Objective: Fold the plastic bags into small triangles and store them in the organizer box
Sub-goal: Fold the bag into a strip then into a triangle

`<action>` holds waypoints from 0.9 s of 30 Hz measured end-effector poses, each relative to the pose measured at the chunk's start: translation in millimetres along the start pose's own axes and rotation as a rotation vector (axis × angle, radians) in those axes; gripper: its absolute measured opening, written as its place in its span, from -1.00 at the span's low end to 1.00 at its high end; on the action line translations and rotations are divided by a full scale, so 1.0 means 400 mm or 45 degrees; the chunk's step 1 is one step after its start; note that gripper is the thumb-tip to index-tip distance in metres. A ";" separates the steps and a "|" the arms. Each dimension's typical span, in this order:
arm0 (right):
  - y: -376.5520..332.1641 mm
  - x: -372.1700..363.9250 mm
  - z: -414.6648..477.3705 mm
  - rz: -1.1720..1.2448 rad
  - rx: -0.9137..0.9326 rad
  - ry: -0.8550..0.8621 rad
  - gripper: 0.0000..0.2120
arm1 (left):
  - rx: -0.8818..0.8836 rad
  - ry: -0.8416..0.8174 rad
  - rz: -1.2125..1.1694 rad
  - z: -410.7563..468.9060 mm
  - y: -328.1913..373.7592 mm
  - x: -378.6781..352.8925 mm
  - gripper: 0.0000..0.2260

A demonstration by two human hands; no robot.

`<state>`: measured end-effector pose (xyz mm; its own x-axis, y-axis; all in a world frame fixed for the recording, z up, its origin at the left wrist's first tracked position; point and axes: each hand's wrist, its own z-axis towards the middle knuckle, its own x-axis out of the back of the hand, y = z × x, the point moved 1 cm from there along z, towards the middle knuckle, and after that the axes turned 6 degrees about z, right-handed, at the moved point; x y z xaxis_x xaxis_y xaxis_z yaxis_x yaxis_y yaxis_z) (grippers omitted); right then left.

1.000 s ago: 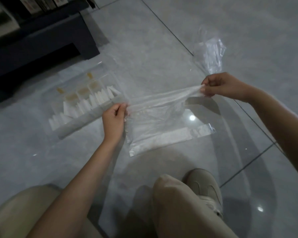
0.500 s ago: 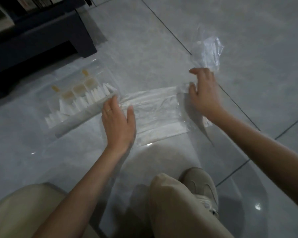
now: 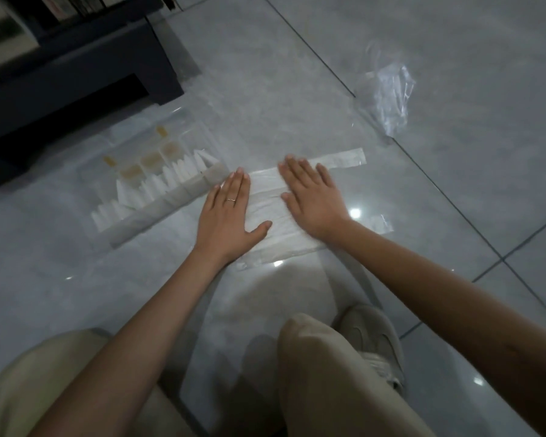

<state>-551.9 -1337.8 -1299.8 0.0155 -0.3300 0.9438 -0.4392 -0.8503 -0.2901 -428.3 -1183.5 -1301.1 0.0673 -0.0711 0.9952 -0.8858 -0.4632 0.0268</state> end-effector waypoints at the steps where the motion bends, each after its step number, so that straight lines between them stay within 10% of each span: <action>1: 0.030 0.003 -0.012 0.034 -0.082 0.042 -0.32 | 0.020 -0.005 0.002 -0.001 -0.005 -0.002 -0.14; 6: 0.159 0.044 -0.066 0.085 -0.437 0.120 -0.40 | 0.132 -0.050 0.003 -0.019 -0.032 0.006 -0.11; 14: 0.045 -0.002 -0.170 -0.001 0.146 -0.008 -0.45 | -0.195 0.017 0.108 -0.111 0.059 -0.008 -0.37; 22: 0.228 0.046 -0.243 0.024 -0.296 0.078 -0.41 | -0.147 -0.002 0.085 -0.133 0.001 -0.017 -0.30; 27: 0.152 0.082 -0.247 0.229 -0.201 0.264 -0.50 | -0.607 0.305 -0.107 -0.150 0.034 0.042 -0.56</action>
<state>-666.9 -1359.8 -1271.0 -0.2513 -0.3646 0.8966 -0.5525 -0.7065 -0.4422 -466.8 -1138.1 -1278.4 0.0895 0.1783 0.9799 -0.9958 -0.0026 0.0915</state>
